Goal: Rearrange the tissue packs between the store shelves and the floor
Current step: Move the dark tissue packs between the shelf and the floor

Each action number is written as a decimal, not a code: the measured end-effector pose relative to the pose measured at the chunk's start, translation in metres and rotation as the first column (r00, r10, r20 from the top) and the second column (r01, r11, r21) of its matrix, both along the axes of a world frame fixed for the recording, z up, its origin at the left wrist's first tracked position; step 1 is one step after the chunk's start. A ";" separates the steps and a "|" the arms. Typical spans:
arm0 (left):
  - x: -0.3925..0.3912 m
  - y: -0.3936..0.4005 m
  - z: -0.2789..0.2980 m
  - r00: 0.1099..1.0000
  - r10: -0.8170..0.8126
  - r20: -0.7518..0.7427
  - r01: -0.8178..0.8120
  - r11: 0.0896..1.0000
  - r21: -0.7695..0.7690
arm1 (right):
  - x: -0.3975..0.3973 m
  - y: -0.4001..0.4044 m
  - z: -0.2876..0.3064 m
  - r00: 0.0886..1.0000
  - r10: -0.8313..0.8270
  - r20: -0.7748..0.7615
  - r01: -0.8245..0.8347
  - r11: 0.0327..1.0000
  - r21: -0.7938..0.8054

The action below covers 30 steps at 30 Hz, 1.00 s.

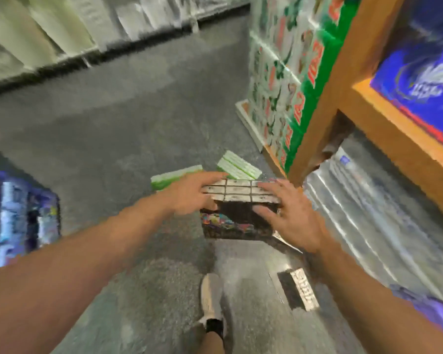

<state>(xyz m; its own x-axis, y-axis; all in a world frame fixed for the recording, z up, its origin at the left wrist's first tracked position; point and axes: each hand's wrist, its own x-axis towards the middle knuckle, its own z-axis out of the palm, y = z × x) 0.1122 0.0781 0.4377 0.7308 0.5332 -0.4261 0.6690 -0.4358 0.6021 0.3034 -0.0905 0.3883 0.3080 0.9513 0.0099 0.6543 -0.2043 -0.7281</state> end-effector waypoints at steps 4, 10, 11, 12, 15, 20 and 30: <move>-0.112 -0.044 0.144 0.980 0.163 0.111 -0.191 0.929 0.318 | -0.078 0.024 0.131 0.982 0.171 -0.077 -0.152 0.966 0.208; -0.294 -0.122 0.293 0.825 0.474 0.307 -0.561 0.629 0.538 | -0.251 0.049 0.285 0.893 0.450 -0.024 -0.395 0.808 0.438; -0.326 -0.137 0.314 0.788 0.515 0.339 -0.610 0.576 0.544 | -0.284 0.048 0.307 0.877 0.481 -0.004 -0.427 0.783 0.452; -0.358 -0.154 0.334 0.750 0.553 0.362 -0.651 0.523 0.551 | -0.317 0.044 0.328 0.860 0.511 0.016 -0.459 0.757 0.466; -0.454 -0.211 0.388 0.632 0.648 0.425 -0.742 0.351 0.571 | -0.424 0.026 0.379 0.781 0.623 0.043 -0.549 0.653 0.521; -0.615 -0.323 0.455 0.474 0.711 0.520 -0.783 0.070 0.618 | -0.612 -0.033 0.444 0.594 0.798 0.096 -0.670 0.426 0.608; -0.875 -0.521 0.530 0.266 0.746 0.611 -0.499 -0.436 0.749 | -0.953 -0.171 0.537 0.392 0.900 0.192 -0.521 0.045 0.852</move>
